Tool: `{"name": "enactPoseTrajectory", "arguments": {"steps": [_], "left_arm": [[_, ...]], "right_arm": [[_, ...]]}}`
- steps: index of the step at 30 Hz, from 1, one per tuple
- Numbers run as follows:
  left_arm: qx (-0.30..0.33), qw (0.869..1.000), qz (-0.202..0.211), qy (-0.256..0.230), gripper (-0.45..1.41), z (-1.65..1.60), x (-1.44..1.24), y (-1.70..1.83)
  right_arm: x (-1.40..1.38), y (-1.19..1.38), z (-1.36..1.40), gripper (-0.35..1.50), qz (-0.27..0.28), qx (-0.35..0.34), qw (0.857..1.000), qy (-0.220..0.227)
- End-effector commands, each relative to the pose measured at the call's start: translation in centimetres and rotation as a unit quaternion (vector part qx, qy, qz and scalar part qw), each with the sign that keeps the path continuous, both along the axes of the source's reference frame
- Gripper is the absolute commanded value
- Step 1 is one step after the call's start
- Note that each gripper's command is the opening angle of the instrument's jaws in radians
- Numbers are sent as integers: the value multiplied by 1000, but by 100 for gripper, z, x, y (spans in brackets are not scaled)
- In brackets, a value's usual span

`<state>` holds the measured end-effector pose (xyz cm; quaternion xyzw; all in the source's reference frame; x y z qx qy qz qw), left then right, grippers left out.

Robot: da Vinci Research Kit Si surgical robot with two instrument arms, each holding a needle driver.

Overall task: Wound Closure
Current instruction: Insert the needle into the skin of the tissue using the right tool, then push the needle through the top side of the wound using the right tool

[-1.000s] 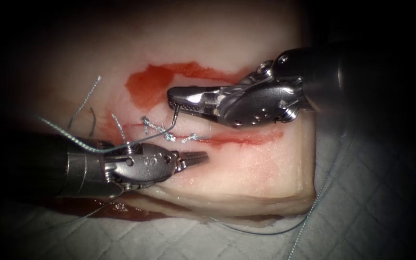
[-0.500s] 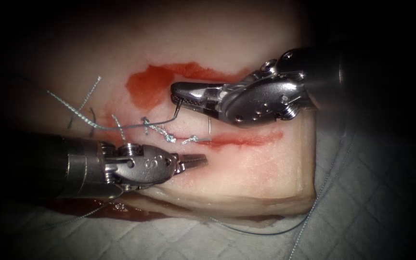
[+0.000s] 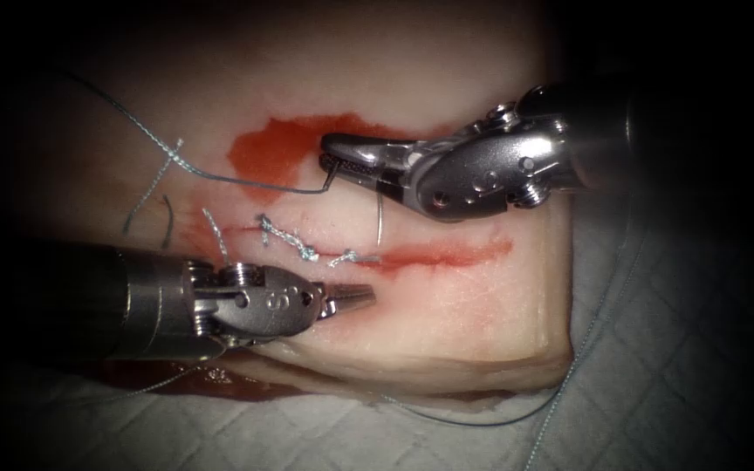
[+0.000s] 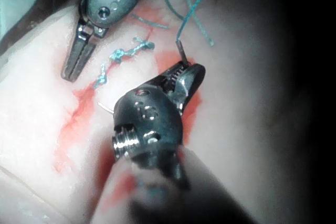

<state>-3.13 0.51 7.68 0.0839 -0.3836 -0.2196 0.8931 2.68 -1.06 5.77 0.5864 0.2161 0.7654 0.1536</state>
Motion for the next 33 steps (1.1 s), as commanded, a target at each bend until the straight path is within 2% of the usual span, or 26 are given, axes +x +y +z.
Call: {"name": "enactPoseTrajectory", "arguments": {"steps": [1,9,16,20,33], "left_arm": [[-2,1000,1,0,-45,5,-5,-1],[-2,1000,1,0,-45,5,-5,0],[-23,999,31,8,-45,5,-5,0],[-33,999,37,13,-45,5,-4,0],[-36,999,37,15,-45,3,-3,2]], "right_arm": [[8,6,3,-35,1,-1,1000,2],[10,3,-3,-35,5,-10,1000,-2],[10,6,-3,-35,59,68,996,-11],[9,10,-5,-35,67,119,991,-2],[5,7,3,-35,66,160,985,-3]]}}
